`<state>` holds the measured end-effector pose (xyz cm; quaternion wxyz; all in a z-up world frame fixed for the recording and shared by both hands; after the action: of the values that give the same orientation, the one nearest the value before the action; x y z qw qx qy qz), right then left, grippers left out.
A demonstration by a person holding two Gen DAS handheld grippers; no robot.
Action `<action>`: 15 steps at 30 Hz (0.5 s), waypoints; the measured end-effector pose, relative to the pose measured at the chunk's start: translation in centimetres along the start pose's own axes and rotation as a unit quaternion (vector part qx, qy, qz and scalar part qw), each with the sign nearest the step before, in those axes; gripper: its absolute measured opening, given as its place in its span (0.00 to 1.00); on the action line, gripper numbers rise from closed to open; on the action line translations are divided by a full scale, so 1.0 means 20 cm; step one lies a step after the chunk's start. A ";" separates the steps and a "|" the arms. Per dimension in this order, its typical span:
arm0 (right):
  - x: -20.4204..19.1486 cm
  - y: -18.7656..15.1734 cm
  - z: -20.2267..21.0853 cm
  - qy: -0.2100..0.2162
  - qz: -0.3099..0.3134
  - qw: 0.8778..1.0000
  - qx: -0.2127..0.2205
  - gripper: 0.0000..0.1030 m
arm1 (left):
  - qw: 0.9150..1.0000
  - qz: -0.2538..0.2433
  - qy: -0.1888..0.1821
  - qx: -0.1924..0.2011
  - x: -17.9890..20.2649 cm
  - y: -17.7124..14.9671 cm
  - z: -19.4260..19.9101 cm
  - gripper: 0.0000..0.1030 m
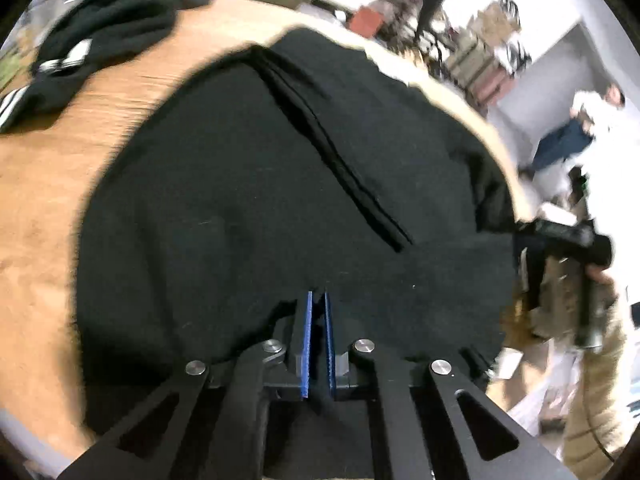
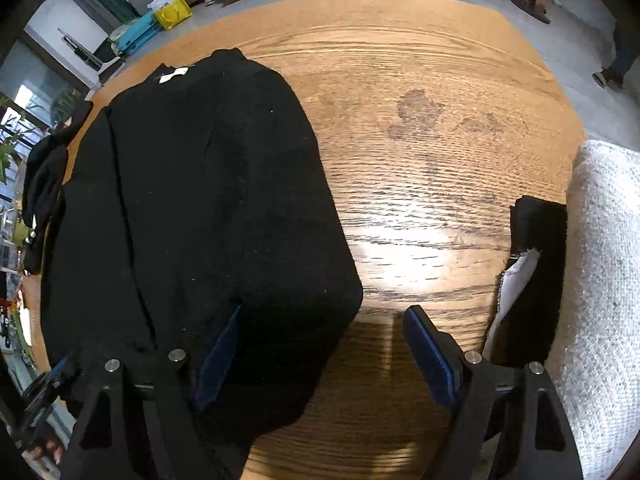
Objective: Fold clothes
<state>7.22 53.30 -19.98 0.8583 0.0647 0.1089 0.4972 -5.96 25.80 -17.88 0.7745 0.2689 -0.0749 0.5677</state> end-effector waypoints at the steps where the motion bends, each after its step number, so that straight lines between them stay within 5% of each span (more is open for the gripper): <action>1: 0.00 0.00 0.00 0.001 0.001 1.000 0.000 0.81 | 1.000 0.005 0.026 0.013 -0.08 0.00 0.06 0.02; 3: -0.01 0.00 0.02 0.000 0.005 1.000 0.004 0.81 | 0.997 0.020 0.067 0.036 -0.23 0.00 0.16 0.01; 7: -0.01 0.03 0.06 0.000 -0.004 1.000 0.016 0.81 | 0.995 0.066 0.064 0.044 -0.42 -0.02 0.27 0.01; 11: 0.00 0.05 0.02 0.009 -0.032 0.999 0.006 0.81 | 0.998 0.033 -0.018 0.059 -0.25 -0.01 0.31 0.05; 13: -0.01 0.03 0.01 0.027 -0.041 0.999 0.003 0.81 | 0.998 -0.003 -0.039 0.059 -0.12 0.00 0.29 0.34; 14: -0.03 0.02 0.00 0.034 -0.038 0.999 0.001 0.81 | 0.998 -0.029 -0.037 0.051 -0.04 0.01 0.25 0.68; 15: -0.04 0.01 0.01 0.035 -0.034 0.999 0.000 0.81 | 0.997 -0.051 -0.036 0.042 0.03 0.02 0.21 0.73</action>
<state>6.66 52.80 -19.72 0.8702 0.0434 0.1408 0.4701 -5.43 24.25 -13.96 0.7869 0.3250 -0.0646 0.5205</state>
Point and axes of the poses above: each gripper's, at about its wrist camera, not at the fingertips, and z roughly against the way its jaws point, x to its right, y to its top, the point moved 9 cm from there along -z, roughly the way its jaws point, and after that the axes turned 8 degrees about z, right-handed, at the moved point
